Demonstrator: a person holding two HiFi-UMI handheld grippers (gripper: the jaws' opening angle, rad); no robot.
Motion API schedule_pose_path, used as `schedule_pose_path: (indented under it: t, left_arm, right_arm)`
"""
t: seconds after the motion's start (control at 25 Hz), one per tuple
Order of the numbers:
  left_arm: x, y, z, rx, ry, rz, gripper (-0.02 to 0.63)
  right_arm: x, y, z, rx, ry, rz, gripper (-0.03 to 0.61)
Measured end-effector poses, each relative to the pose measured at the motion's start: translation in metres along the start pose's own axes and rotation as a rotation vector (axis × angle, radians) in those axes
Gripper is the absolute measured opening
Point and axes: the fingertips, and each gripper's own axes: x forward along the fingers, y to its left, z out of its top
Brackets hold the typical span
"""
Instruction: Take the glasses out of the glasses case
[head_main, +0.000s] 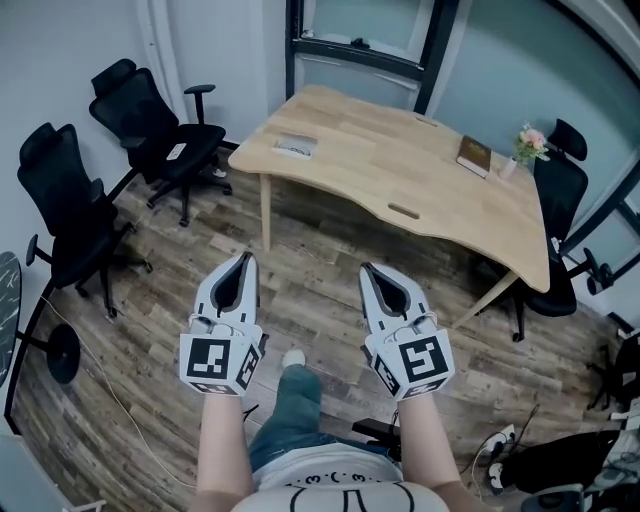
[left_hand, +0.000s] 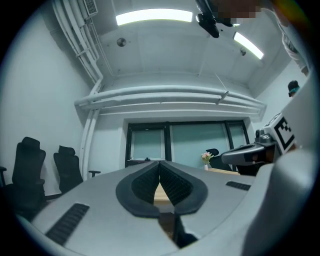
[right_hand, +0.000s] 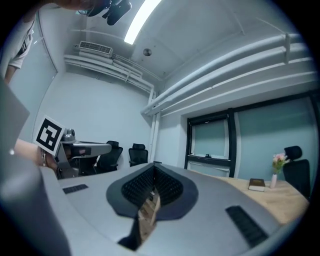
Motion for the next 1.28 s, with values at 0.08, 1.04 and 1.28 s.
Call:
schedule_pose_path:
  t: [0.08, 1.04, 1.28]
  left_arm:
    - [0.033, 0.016, -0.009, 0.016, 0.015, -0.002, 0.017]
    - [0.279, 0.207, -0.062, -0.005, 0.079, -0.001, 0.017]
    - [0.337, 0.240, -0.087, -0.009, 0.111, 0.020, 0.017]
  right_arm:
    - [0.031, -0.012, -0.002, -0.009, 0.006, 0.004, 0.012]
    - [0.346, -0.086, -0.025, -0.033, 0.080, 0.015, 0.012]
    - [0.414, -0.118, -0.042, -0.032, 0.089, 0.022, 0.012]
